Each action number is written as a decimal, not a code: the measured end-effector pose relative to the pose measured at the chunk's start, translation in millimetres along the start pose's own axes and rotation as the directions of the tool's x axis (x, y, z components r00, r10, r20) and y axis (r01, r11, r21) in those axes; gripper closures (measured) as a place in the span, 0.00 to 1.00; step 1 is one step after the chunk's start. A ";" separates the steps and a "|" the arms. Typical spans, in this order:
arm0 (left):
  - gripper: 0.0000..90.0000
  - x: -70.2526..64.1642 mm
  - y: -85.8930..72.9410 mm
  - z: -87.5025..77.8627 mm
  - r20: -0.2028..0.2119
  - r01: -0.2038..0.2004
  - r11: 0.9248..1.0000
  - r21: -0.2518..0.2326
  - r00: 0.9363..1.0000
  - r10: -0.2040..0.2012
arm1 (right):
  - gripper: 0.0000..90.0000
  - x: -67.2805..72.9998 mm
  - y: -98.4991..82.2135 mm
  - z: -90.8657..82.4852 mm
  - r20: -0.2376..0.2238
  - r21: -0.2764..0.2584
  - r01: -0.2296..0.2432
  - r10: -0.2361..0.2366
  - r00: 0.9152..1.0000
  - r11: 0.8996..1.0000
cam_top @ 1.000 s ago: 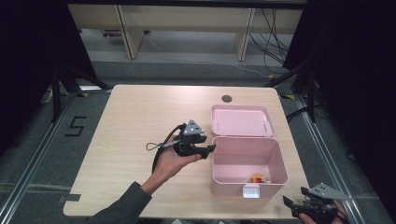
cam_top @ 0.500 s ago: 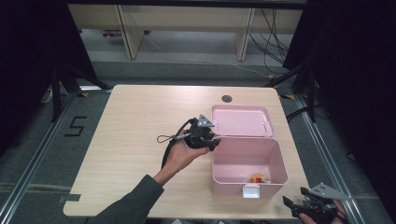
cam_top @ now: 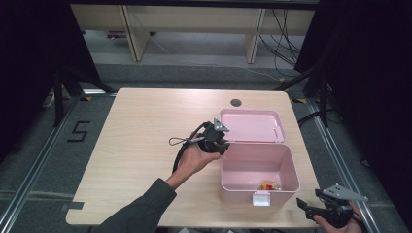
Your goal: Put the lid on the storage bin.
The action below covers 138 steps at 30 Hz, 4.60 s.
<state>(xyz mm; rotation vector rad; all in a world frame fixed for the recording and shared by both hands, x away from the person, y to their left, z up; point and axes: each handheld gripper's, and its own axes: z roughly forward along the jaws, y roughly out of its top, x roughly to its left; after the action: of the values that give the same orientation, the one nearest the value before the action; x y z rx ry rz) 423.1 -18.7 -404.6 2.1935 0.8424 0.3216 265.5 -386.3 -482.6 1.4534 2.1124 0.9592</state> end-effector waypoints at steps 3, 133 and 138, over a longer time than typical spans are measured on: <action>0.89 -1.9 0.0 -0.1 -0.018 0.001 1.000 -0.001 1.000 -0.001 | 0.24 -5.0 5.4 0.9 0.003 -0.006 0.012 -0.012 1.000 1.000; 0.88 -6.1 -6.5 -0.3 -0.037 -0.006 0.999 -0.049 0.999 0.004 | 0.97 -11.8 250.4 42.0 0.046 -0.193 -0.051 0.061 0.997 0.980; 0.88 -6.3 -6.9 -0.2 -0.038 -0.002 0.999 -0.052 0.999 0.000 | 0.97 -9.8 246.4 33.6 0.045 -0.215 -0.035 0.046 0.998 0.976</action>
<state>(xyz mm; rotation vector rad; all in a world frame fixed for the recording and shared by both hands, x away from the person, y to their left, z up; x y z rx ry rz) 415.0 -19.3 -409.3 2.1456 0.8444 0.3825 451.2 -329.8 -326.8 1.4006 1.8854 1.1167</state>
